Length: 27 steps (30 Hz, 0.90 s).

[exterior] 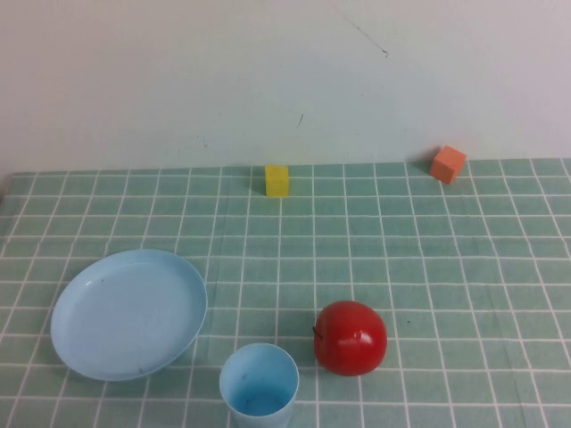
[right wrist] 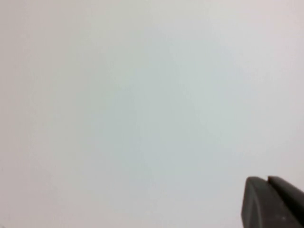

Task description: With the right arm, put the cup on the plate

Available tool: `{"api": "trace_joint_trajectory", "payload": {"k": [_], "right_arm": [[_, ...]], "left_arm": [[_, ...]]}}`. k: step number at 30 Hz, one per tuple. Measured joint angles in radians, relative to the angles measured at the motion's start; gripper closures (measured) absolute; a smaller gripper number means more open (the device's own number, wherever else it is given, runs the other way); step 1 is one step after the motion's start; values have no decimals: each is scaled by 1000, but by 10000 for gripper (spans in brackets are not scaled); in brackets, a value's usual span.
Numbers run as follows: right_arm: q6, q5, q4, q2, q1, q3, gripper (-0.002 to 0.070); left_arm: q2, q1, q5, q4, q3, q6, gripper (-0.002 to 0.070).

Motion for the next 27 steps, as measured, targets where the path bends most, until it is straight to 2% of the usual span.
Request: {"api": "trace_joint_trajectory", "payload": {"k": [8,12,15,20,23,27], "right_arm": [[-20,310,0,254,0,-193,679],[-149,426,30,373,0,-259,679],[-299,498,120,464,0,-289,679],[-577,638,419,632,0,-322,679],[-627,712,528,732,0,-338,679],[-636,772,541,873,40,-343,678]], "left_arm": [[0,0,0,0,0,0,678],[0,0,0,0,0,0,678],[0,0,0,0,0,0,678],[0,0,0,0,0,0,678],[0,0,0,0,0,0,678],[0,0,0,0,0,0,678]]}}
